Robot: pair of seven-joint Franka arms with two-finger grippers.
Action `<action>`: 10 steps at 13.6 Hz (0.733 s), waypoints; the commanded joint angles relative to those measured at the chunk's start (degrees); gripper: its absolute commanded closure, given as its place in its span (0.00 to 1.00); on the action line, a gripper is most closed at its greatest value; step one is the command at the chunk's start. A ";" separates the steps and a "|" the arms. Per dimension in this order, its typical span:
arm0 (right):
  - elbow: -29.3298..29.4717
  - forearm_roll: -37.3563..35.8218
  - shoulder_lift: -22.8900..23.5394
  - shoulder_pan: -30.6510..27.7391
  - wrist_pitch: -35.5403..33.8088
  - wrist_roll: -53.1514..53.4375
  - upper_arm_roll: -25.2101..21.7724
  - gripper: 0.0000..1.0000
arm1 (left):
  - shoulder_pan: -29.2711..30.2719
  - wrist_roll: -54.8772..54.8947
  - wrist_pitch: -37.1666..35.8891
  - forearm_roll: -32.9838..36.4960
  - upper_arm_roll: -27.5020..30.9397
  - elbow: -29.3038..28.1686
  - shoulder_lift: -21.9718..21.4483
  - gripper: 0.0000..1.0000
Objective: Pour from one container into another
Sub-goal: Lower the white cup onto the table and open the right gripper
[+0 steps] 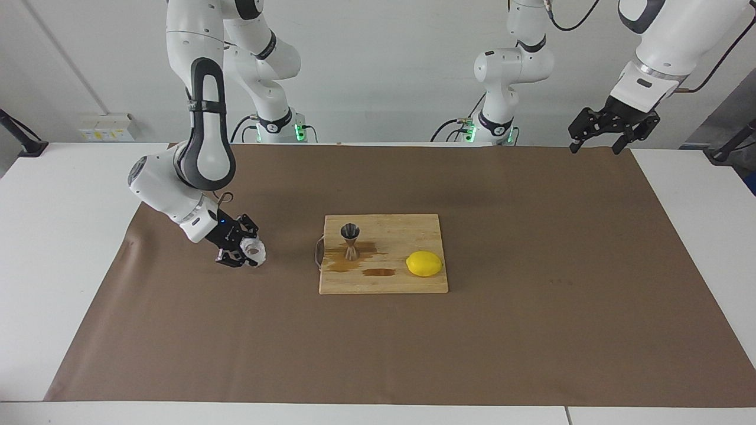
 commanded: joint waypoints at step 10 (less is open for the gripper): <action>0.03 2.74 0.38 -1.39 -0.60 -5.31 0.31 0.00 | -0.59 0.14 -0.94 -0.64 0.71 0.16 -0.15 0.00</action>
